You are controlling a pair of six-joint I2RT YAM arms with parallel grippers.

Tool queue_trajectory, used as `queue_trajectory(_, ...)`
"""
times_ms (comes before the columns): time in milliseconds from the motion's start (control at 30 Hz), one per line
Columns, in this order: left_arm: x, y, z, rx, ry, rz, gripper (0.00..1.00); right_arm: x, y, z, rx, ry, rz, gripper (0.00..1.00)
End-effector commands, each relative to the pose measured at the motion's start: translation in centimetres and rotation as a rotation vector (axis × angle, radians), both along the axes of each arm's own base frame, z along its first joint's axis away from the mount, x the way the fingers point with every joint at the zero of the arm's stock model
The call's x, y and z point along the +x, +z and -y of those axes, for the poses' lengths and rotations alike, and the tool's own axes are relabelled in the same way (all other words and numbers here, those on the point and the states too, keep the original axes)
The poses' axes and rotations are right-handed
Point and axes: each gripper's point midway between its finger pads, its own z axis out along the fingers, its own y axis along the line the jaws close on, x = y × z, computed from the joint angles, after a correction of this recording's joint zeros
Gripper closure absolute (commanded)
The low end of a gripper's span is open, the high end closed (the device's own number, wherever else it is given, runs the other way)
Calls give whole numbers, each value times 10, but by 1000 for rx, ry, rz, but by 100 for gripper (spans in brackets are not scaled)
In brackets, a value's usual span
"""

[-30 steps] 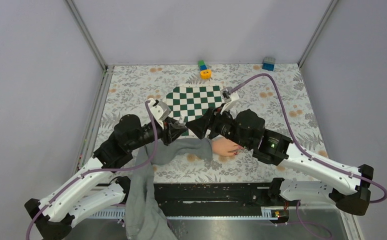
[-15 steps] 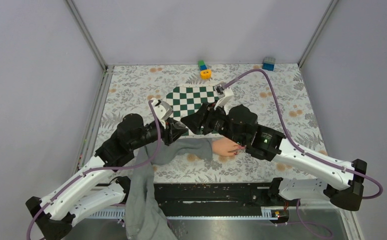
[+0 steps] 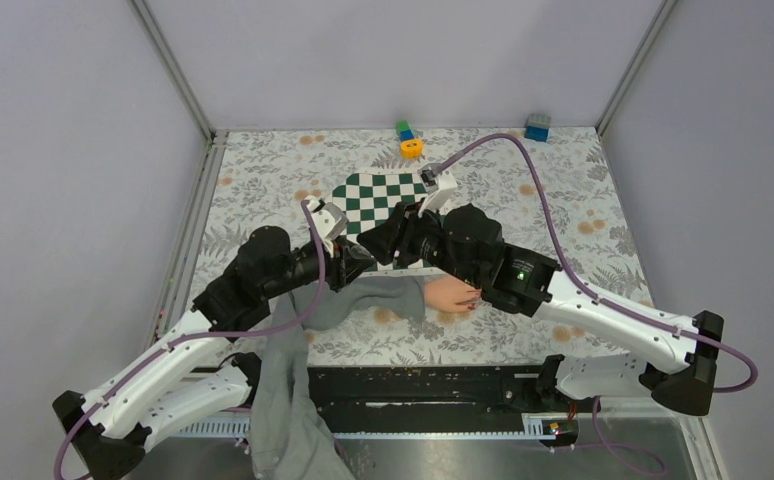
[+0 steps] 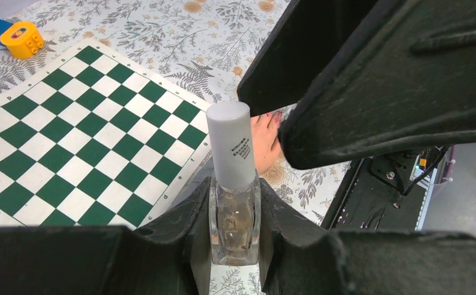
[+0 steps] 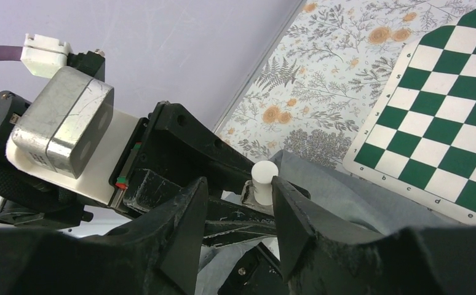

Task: Paint the nails
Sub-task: Unscrew the nail polish bottle.

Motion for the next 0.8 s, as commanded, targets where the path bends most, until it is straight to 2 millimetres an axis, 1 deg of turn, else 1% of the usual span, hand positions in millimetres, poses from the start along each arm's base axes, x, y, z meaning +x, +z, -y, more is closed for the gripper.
queue_trajectory(0, 3, 33, 4, -70, -3, 65, 100, 4, 13, 0, 4, -29, 18, 50)
queue_trajectory(300, 3, 33, 4, -70, 0, 65, 100, 11, 1, 2, -45, -67, 5, 51)
queue_trajectory(767, 2, 31, 6, -61, -11, 56, 100, 9, 7, -9, -8, -31, 12, 57)
